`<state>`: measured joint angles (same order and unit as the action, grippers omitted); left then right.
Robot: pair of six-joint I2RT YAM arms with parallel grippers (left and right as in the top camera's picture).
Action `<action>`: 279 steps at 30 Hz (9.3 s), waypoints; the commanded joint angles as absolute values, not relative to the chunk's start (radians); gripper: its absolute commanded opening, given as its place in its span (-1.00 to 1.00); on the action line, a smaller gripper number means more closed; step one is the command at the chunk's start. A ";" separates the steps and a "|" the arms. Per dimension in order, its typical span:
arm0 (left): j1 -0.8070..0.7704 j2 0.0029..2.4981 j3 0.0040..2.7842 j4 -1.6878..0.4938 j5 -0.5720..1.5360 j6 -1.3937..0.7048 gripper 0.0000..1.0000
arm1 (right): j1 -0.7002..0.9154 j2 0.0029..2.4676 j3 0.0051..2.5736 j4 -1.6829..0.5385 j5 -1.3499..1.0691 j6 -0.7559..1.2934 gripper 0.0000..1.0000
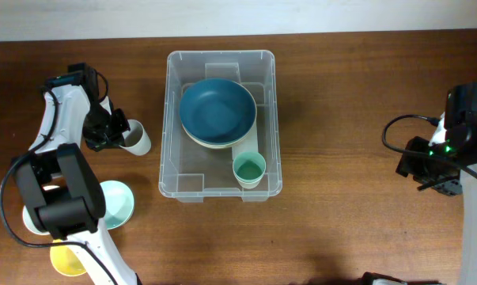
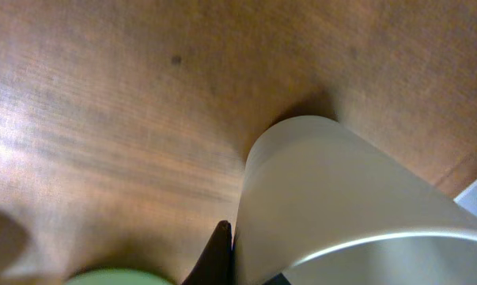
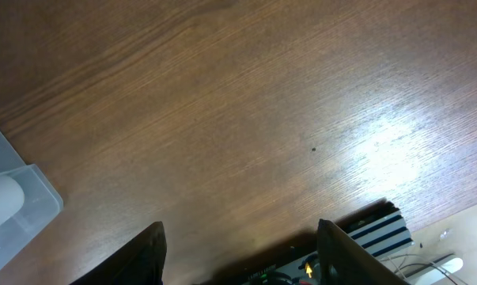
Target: Pack container
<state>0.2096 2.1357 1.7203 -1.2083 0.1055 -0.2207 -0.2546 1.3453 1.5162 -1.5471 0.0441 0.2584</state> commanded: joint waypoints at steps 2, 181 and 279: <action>0.181 1.975 1.831 -1.259 0.117 -0.204 -0.99 | -0.256 1.331 1.515 -1.548 0.057 0.258 0.14; -0.268 1.558 1.640 -1.186 0.134 -0.109 -0.99 | -0.256 1.331 1.515 -1.551 0.054 0.258 0.14; 0.134 1.791 1.029 -0.871 -0.091 -0.395 -0.79 | -0.256 1.331 1.515 -1.555 0.053 0.258 0.15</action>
